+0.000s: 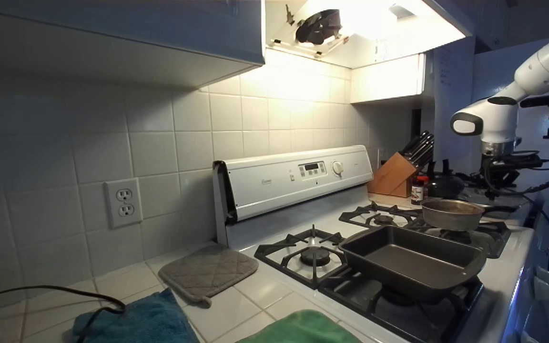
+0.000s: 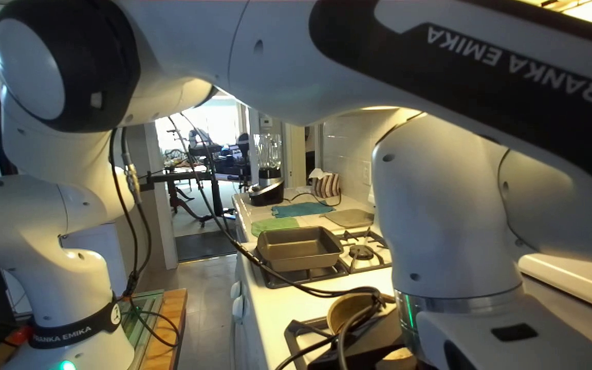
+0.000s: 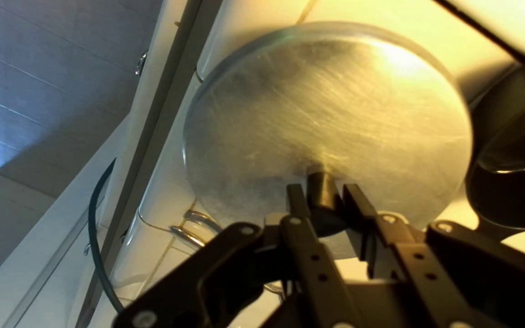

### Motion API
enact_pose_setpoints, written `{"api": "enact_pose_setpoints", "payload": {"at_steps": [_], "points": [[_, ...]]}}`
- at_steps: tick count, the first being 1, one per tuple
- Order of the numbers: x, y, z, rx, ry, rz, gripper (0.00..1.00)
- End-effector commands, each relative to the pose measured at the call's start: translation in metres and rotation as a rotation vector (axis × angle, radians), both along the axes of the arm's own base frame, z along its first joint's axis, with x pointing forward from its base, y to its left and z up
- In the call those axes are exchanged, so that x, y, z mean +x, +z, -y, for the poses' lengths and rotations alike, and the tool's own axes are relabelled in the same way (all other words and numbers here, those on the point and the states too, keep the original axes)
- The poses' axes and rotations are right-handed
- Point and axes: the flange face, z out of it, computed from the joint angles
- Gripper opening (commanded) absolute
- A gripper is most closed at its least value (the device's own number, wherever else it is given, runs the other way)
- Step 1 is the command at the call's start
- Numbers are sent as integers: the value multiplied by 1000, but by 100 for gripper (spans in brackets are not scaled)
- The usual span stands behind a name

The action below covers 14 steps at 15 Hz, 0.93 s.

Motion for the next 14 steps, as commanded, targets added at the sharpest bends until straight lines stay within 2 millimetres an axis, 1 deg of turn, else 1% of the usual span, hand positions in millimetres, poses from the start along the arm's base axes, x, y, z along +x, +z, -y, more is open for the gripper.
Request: {"api": "enact_pose_setpoints", "payload": {"at_steps": [1,5,11,14], "points": [[-6,10,-6,-6,-15,-18,6],[-9,19,-11,1,-5,-36,6],[-14,40,-19,-11,2,-40,6],[-10,50,-31,-7,31,-22,6]]}}
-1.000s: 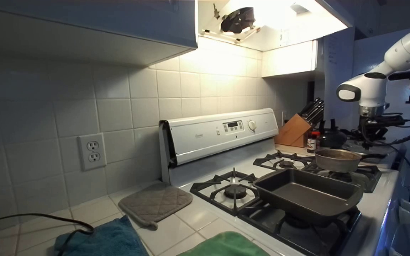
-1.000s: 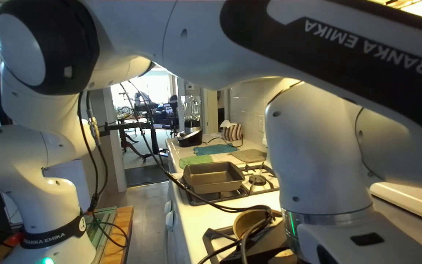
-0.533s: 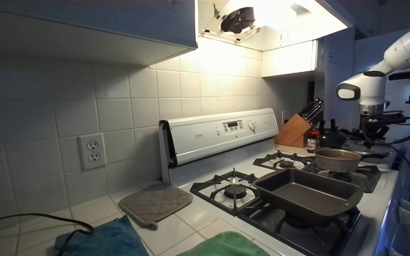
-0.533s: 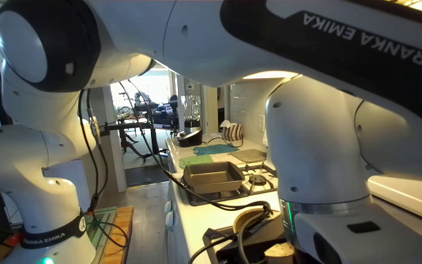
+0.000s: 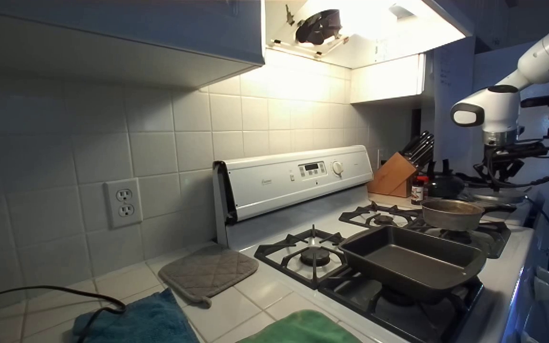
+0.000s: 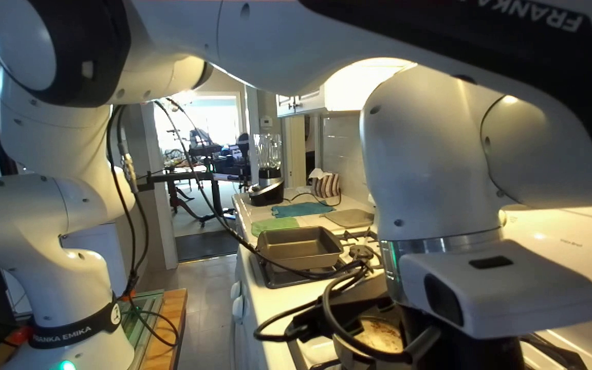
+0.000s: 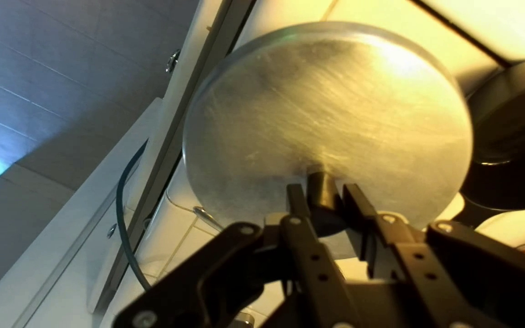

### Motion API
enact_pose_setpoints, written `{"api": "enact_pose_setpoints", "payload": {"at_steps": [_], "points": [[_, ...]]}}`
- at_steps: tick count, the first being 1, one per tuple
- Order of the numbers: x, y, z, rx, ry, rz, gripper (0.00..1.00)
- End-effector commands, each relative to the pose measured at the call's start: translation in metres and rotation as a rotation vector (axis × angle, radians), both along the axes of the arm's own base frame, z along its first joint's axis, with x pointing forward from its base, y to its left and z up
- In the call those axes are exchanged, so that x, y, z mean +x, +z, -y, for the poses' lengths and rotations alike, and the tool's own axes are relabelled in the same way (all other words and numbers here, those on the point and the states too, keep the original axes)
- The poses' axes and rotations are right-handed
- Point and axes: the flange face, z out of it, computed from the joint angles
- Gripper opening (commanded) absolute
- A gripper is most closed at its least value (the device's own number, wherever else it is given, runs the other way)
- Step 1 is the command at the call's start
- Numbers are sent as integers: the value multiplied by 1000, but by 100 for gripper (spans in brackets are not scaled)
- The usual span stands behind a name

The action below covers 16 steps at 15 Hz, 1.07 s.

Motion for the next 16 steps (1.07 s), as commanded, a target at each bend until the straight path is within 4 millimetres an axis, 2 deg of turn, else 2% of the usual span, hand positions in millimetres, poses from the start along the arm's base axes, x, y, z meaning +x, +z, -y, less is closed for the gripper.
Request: {"api": "enact_pose_setpoints", "payload": {"at_steps": [1,5,11,16], "points": [[0,20,-23,14,42,17,6],[17,38,-53,16,111,50,6],[43,61,-116,40,241,91,6],[56,69,-164,75,340,96,6]]}}
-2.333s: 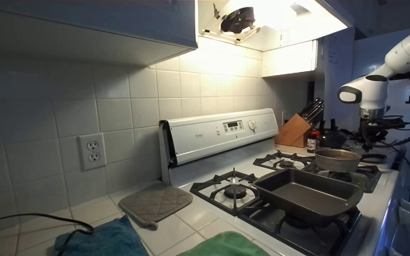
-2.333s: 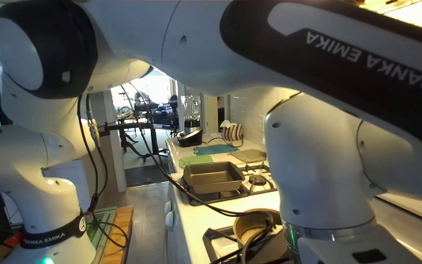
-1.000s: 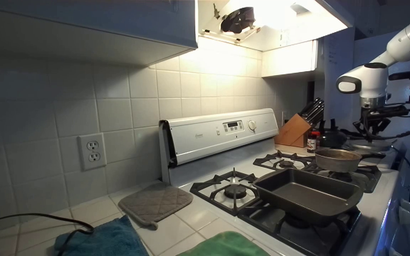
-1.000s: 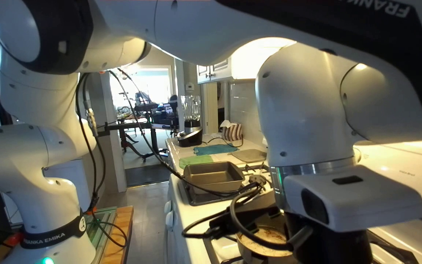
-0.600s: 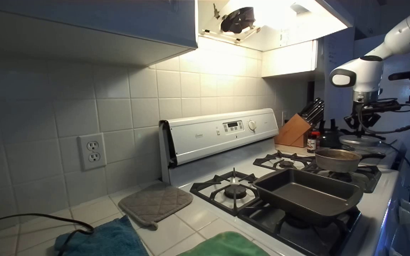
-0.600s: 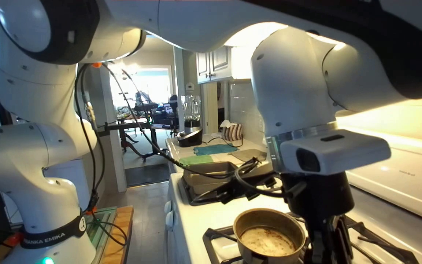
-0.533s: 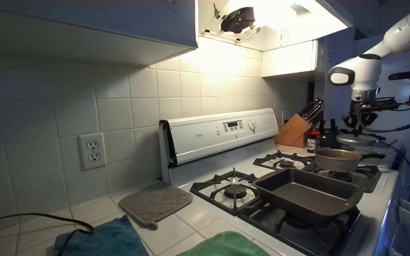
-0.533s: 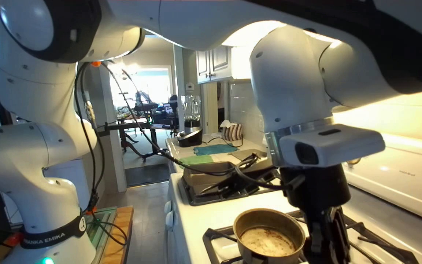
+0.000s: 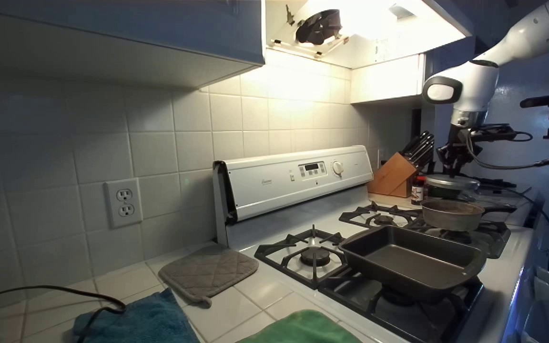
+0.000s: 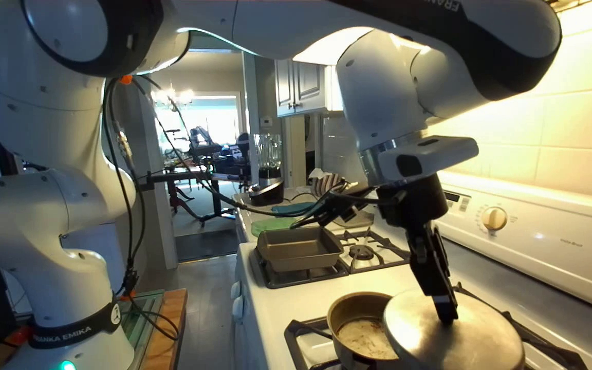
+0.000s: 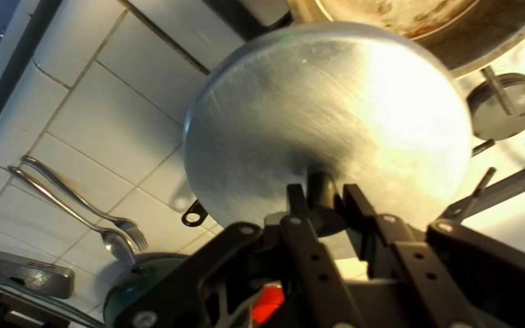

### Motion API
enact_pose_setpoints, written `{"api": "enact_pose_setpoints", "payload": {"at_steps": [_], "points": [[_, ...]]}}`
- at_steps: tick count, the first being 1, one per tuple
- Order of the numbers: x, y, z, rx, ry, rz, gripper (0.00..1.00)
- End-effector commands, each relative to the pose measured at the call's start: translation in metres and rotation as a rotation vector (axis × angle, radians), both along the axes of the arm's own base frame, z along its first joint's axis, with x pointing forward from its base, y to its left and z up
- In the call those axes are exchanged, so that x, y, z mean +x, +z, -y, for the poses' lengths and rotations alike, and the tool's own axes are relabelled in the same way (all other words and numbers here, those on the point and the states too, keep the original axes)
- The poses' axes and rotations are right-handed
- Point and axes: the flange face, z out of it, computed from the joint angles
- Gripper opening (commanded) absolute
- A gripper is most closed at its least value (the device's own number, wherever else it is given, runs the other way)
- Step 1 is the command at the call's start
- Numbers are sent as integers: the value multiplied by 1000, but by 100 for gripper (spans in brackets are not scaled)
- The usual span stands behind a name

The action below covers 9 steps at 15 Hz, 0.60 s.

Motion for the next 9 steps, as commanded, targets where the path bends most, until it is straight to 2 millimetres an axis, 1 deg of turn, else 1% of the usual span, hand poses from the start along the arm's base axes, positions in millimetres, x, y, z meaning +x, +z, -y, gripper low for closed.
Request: {"api": "enact_pose_setpoints", "payload": {"at_steps": [1,5,9], "points": [[-4,7,-30,16,62,-18,6],[-3,0,-56,32,115,-47,6],[-6,-8,-77,30,145,-78,6]]}}
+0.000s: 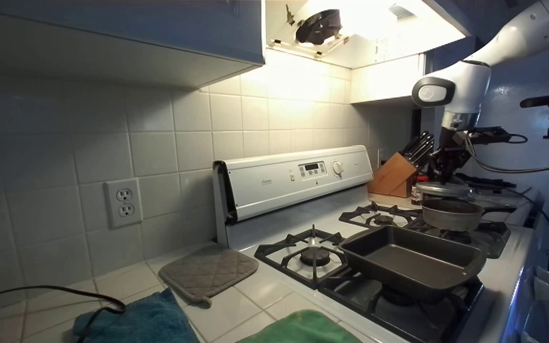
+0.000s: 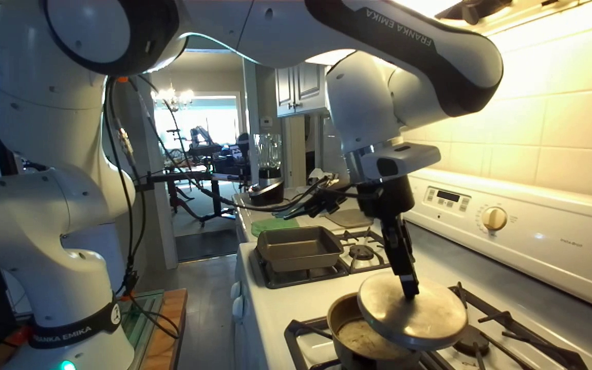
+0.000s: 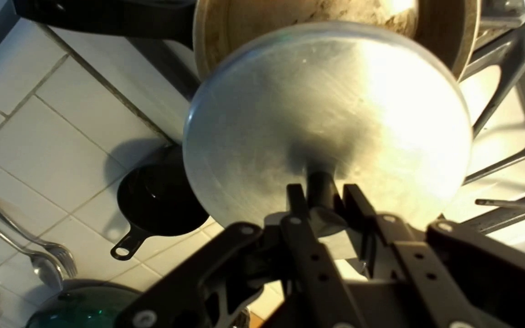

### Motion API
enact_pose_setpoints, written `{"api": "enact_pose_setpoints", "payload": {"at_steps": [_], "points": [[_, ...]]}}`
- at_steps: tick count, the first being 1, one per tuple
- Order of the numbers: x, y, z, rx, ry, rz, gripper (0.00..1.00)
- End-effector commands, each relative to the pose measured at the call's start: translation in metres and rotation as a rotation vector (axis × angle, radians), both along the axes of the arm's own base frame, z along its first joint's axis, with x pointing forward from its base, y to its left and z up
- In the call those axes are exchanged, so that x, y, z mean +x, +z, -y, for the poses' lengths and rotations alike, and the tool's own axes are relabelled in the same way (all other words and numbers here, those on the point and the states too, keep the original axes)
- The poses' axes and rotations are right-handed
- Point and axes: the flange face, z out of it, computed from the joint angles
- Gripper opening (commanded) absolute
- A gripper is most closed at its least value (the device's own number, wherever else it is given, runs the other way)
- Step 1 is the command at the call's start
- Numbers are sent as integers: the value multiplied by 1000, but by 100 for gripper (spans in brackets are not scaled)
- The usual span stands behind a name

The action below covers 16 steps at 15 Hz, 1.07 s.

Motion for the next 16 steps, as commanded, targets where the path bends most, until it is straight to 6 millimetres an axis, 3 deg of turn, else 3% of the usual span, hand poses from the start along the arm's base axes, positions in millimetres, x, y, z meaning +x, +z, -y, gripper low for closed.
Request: {"api": "enact_pose_setpoints", "payload": {"at_steps": [1,8,16], "points": [[-11,1,-20,-10,31,-34,6],[-23,-4,-40,-23,41,-76,6],[-33,-8,-39,-27,26,-56,6]]}}
